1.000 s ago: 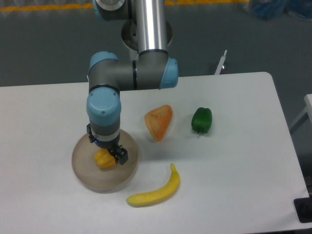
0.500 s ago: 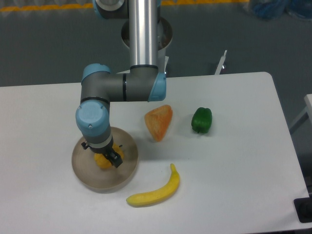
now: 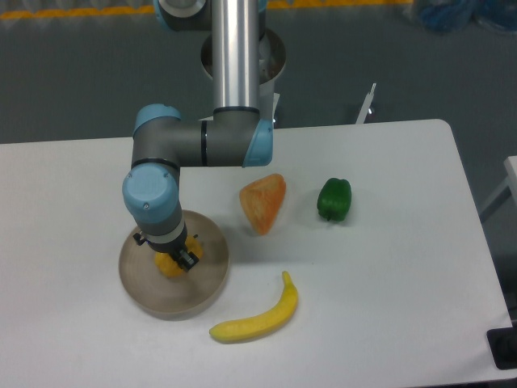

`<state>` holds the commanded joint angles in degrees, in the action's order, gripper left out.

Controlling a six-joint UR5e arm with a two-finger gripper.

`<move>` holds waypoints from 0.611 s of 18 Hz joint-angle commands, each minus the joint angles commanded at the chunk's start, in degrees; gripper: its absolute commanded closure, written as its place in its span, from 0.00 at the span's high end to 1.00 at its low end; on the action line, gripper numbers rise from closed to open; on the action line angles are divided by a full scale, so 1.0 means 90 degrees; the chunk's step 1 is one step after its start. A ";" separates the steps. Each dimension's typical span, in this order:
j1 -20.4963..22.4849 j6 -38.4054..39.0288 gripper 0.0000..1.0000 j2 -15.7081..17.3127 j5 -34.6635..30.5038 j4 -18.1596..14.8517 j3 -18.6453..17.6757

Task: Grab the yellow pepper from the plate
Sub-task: 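Lift the yellow pepper off the plate and carry it beside the green pepper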

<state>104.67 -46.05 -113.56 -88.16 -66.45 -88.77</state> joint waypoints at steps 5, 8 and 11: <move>0.0546 0.0000 0.00 0.0333 0.0049 -0.0010 0.0165; 0.1103 -0.0107 0.00 0.0518 0.0049 -0.0058 0.0390; 0.1503 -0.0623 0.00 0.0567 0.0029 -0.0068 0.0459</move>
<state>118.20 -51.66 -108.46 -87.89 -67.06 -84.64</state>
